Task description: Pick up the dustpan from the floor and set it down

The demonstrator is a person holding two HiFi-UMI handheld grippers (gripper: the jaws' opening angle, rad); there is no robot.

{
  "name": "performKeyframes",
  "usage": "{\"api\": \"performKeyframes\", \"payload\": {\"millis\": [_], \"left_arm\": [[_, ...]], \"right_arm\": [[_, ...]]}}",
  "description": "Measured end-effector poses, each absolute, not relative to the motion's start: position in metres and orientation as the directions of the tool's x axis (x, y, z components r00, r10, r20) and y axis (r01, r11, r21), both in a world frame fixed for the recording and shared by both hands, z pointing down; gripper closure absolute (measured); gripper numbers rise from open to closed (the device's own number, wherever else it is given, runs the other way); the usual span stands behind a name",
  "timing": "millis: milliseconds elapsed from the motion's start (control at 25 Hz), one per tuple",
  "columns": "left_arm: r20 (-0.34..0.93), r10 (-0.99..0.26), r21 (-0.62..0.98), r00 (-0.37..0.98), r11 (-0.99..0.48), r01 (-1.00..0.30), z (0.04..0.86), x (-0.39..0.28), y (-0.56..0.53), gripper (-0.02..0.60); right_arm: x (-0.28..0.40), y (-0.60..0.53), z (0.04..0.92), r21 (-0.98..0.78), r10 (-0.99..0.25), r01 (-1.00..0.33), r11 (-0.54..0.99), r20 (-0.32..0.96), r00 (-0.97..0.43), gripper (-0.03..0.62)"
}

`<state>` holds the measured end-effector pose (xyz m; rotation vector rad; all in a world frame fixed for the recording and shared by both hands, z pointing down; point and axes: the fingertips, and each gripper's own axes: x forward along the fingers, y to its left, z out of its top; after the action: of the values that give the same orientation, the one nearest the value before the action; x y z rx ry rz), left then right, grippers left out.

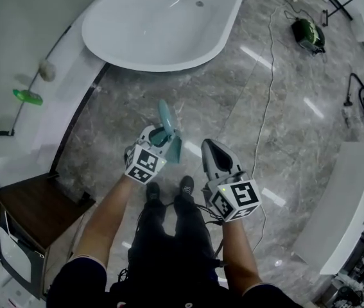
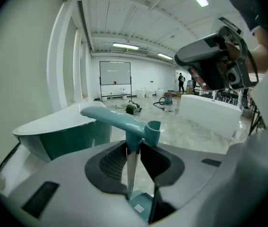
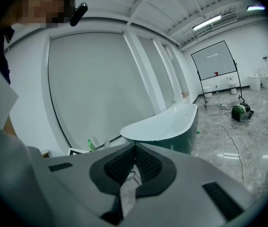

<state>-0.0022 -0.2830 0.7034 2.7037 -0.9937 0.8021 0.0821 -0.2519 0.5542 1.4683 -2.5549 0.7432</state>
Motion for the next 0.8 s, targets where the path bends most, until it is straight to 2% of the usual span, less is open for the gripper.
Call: {"api": "performKeyframes", "payload": {"millis": [800], "left_arm": [[0.240, -0.682, -0.023, 0.691, -0.715, -0.699, 0.448, -0.012, -0.202, 0.476]], "right_arm": [[0.070, -0.168, 0.415, -0.275, -0.870, -0.861, 0.427, 0.135, -0.475, 0.588]]}}
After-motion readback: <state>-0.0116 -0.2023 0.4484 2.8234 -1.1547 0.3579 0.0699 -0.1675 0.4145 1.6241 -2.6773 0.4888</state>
